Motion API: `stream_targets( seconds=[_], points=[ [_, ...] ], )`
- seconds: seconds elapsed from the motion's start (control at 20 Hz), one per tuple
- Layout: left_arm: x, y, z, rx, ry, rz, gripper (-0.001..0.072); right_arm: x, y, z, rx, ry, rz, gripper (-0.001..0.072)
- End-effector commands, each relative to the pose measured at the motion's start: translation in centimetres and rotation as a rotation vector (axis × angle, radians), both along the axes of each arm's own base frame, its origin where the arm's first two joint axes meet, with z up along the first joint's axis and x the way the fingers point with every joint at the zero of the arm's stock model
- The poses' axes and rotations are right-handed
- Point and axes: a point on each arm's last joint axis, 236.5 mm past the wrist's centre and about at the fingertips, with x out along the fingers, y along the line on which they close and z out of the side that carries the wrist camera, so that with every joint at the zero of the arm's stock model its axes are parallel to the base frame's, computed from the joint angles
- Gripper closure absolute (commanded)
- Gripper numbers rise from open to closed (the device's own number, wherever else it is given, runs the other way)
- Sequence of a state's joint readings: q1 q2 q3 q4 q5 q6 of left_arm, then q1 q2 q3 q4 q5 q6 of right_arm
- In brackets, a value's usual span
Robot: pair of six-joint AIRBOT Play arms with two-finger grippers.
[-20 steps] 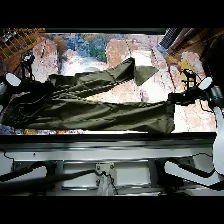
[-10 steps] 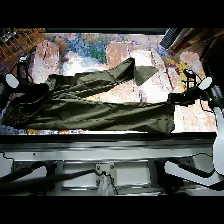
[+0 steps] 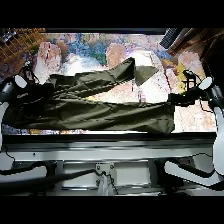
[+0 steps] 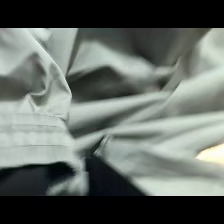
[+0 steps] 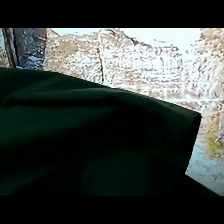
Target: Fold the clothes and pants, and hang the long-sleeved shirts on hangers.
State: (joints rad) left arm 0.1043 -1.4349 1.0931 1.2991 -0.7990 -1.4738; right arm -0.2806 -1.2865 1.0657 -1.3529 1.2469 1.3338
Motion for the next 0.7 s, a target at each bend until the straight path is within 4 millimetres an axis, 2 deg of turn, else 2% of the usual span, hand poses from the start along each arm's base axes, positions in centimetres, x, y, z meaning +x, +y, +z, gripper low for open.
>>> stream_targets(
  seconds=[0.0, 0.1, 0.15, 0.2, 0.3, 0.35, 0.45, 0.6, 0.65],
  points=[
    [3.6, -1.1, 0.9, -0.128, -0.13, 0.117, 0.0697, -1.5, 1.1, 0.6, 0.039, 0.047, 0.013, 0.0266],
    [4.0, -0.9, 2.2, -0.131, -0.164, 0.123, 0.0698, -2.6, 1.4, 2.2, 0.038, 0.047, 0.024, 0.0266],
    [4.1, -0.8, 3.1, -0.13, -0.182, 0.125, 0.0698, -2.3, 1.7, 3.5, 0.042, -0.001, 0.012, 0.0266],
    [4.1, -0.8, 4.0, -0.129, -0.202, 0.124, 0.0698, -1.4, 2.4, 5.1, 0.064, -0.08, 0.002, 0.0266],
    [4.1, -0.8, 5.6, -0.127, -0.236, 0.121, 0.0698, 1.9, 3.6, 7.9, 0.086, -0.269, -0.014, 0.0273],
    [4.1, -0.8, 6.3, -0.127, -0.25, 0.12, 0.0698, 3.5, 3.8, 8.3, 0.059, -0.325, 0.012, 0.0274],
    [4.0, -0.9, 7.3, -0.127, -0.27, 0.117, 0.0698, 6.9, 5.3, 7.5, 0.026, -0.374, 0.065, 0.0272],
    [3.8, -1.0, 8.0, -0.127, -0.278, 0.113, 0.0698, 12.3, 10.4, 5.1, 0.002, -0.412, 0.226, 0.0272],
    [3.7, -1.0, 7.9, -0.128, -0.273, 0.11, 0.0698, 14.0, 11.5, 4.1, -0.047, -0.421, 0.287, 0.0272]
  ],
)
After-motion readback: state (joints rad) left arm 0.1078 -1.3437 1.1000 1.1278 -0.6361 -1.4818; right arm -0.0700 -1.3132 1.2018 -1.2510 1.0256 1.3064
